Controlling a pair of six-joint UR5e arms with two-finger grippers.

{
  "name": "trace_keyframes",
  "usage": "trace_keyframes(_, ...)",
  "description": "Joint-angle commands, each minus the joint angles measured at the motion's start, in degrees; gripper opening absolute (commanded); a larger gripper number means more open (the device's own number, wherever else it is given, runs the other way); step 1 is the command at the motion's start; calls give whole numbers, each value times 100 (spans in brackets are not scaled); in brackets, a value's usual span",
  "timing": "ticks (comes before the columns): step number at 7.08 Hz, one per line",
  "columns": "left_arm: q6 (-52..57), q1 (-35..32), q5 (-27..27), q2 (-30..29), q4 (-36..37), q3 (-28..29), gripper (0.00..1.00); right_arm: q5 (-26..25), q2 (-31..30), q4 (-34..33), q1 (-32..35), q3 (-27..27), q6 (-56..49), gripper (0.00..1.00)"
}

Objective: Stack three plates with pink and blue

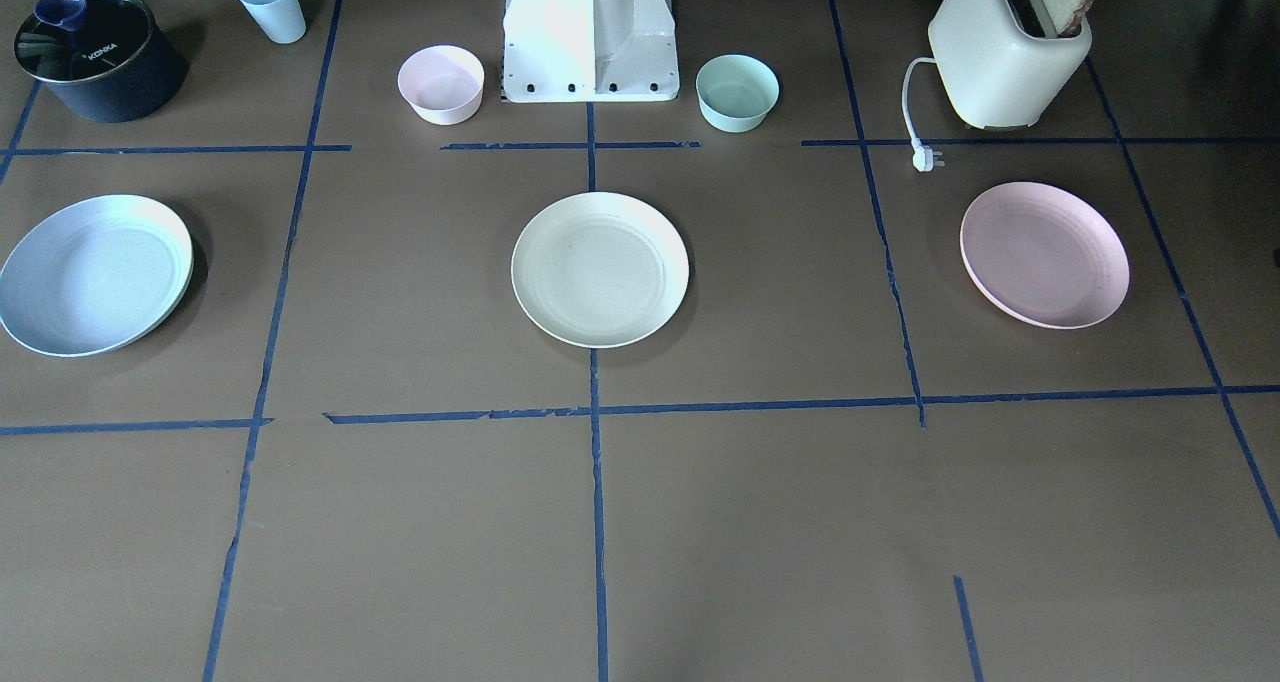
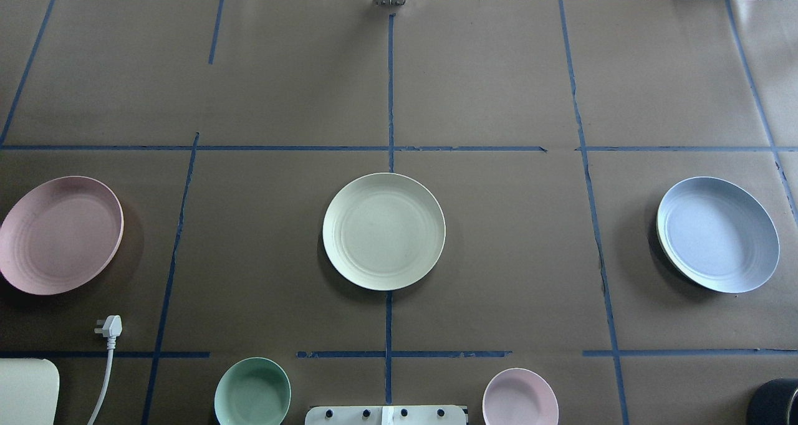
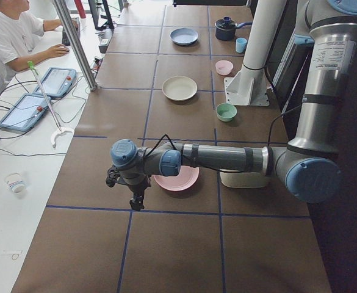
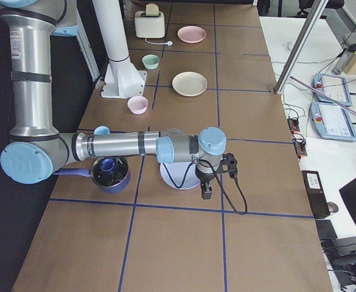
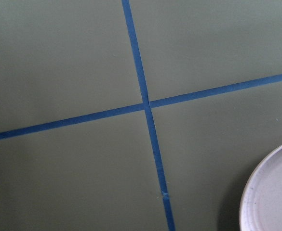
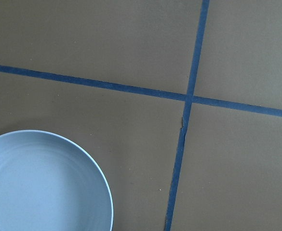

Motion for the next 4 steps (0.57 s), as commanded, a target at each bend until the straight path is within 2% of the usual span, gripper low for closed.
trace_keyframes(1, -1225, 746, 0, 191, -930, 90, 100, -5, -23, 2, -74, -16, 15, 100)
trace_keyframes(4, -2571, 1670, 9, 437, -2775, 651, 100, -5, -32, 2, -100, -8, 15, 100)
